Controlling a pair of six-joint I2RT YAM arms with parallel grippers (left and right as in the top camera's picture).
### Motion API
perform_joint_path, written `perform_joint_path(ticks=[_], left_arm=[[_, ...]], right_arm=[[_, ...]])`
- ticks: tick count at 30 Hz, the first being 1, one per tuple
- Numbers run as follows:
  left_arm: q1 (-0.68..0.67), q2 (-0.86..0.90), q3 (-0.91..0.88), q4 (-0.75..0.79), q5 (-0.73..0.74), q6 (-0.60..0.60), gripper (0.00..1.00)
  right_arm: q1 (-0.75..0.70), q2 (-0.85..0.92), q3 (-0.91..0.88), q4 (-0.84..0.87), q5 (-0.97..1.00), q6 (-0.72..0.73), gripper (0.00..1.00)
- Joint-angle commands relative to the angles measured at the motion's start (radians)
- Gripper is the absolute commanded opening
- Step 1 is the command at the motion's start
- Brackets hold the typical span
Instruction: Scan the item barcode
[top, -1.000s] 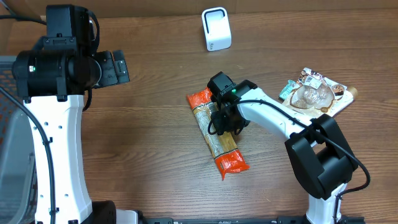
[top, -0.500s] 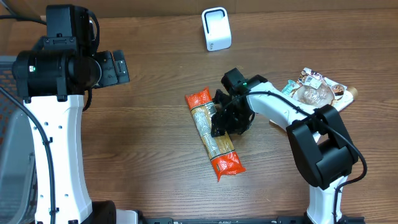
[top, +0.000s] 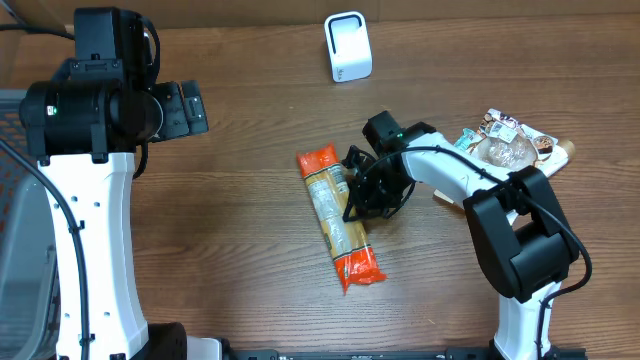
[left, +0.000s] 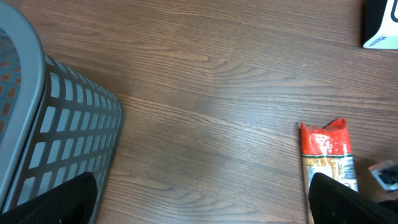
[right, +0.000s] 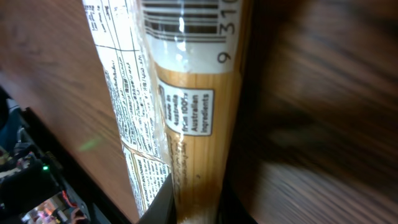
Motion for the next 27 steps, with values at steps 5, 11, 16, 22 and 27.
perform_joint_path(ticks=[5, 11, 16, 22, 27], left_arm=[[0.004, -0.004, 0.005, 0.000, 0.004, -0.006, 1.00], [0.004, -0.004, 0.005, 0.001, 0.004, -0.006, 1.00], [0.004, -0.004, 0.005, 0.000, 0.004, -0.006, 1.00], [0.004, -0.004, 0.005, 0.001, 0.004, -0.006, 1.00], [0.004, -0.004, 0.005, 0.000, 0.004, -0.006, 1.00]], right_arm=[[0.004, -0.129, 0.140, -0.109, 0.412, 0.089, 0.04], [0.172, -0.165, 0.145, -0.179, 0.925, 0.253, 0.04], [0.317, -0.110, 0.137, -0.170, 0.948, 0.252, 0.33], [0.284, -0.105, 0.154, -0.158, 0.925, 0.236, 0.76], [0.135, -0.105, 0.150, -0.149, 0.555, 0.016, 0.84]])
